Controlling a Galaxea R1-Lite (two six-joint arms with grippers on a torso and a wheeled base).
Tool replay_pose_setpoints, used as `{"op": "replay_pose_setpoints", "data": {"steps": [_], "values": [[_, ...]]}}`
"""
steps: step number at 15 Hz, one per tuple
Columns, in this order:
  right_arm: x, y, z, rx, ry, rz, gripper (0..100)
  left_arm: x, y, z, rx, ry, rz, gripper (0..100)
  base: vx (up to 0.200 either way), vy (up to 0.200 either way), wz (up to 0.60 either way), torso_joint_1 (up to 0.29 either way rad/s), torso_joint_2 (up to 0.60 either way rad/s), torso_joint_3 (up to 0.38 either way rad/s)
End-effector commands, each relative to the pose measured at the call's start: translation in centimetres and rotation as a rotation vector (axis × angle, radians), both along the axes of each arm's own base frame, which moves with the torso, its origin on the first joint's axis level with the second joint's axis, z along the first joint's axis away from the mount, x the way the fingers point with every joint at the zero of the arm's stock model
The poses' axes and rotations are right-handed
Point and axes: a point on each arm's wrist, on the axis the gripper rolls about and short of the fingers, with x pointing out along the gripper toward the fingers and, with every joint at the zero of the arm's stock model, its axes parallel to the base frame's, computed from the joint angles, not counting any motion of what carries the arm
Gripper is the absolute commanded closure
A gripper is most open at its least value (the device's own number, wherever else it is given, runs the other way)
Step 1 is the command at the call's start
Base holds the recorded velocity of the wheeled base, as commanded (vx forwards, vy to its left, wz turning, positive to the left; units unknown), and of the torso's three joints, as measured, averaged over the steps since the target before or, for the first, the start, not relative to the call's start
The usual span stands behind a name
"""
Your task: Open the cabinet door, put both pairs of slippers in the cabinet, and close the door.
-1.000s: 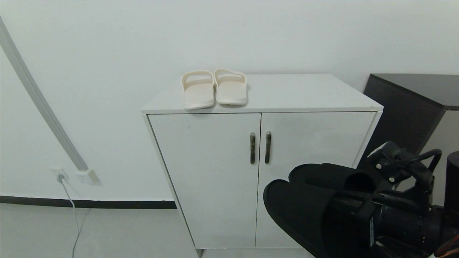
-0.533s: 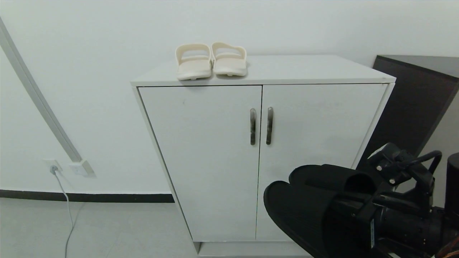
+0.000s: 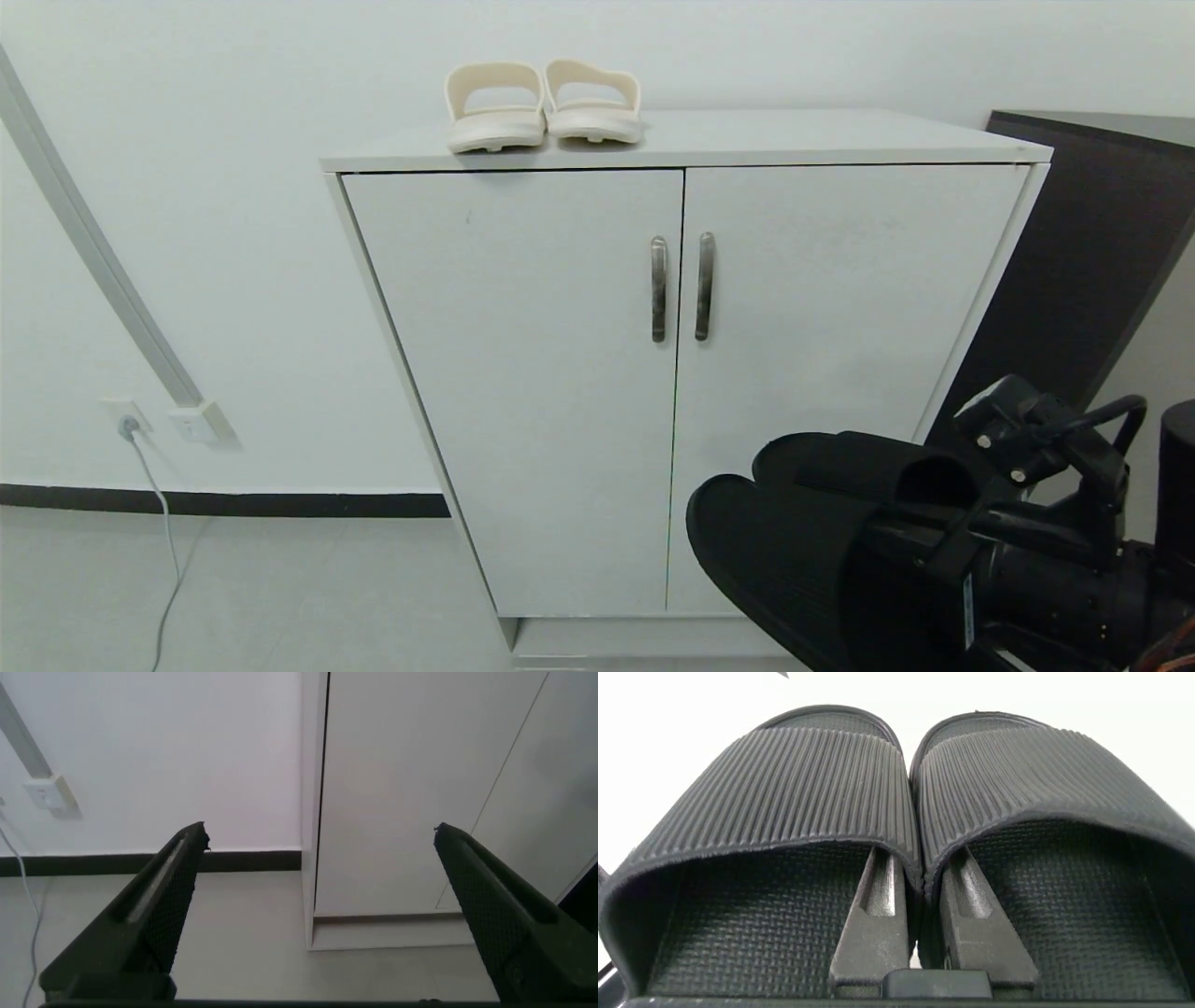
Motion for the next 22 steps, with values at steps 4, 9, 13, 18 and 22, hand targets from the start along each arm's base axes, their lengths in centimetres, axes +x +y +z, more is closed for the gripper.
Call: {"op": "replay_pose_setpoints", "data": {"steps": [4, 9, 13, 18, 22], "values": [[0.0, 0.1, -0.3, -0.007, 0.008, 0.003, 100, 0.0, 0.0, 0.0, 0.01, 0.0, -0.002, 0, 0.0, 0.0, 0.0, 0.0, 0.0, 0.0], [-0.2, 0.0, -0.5, -0.026, 0.0, 0.014, 100, -0.2, 0.0, 1.2, 0.005, -0.029, -0.001, 0, 0.0, 0.0, 0.0, 0.0, 0.0, 0.0], [-0.2, 0.0, -0.8, -0.045, 0.003, 0.022, 100, 1.3, -0.2, 6.3, -0.011, 0.037, -0.087, 0, 0.0, 0.0, 0.0, 0.002, 0.14, 0.083], [-0.3, 0.0, -0.9, -0.046, 0.006, 0.026, 100, 6.1, -0.7, 9.7, -0.044, 0.14, -0.335, 0, 0.0, 0.0, 0.0, 0.0, 0.0, 0.0], [-0.5, 0.3, -0.8, -0.041, 0.0, 0.041, 100, 9.6, -1.8, 11.2, -0.122, 0.155, -0.509, 0, 0.0, 0.0, 0.0, 0.0, 0.0, 0.0]]}}
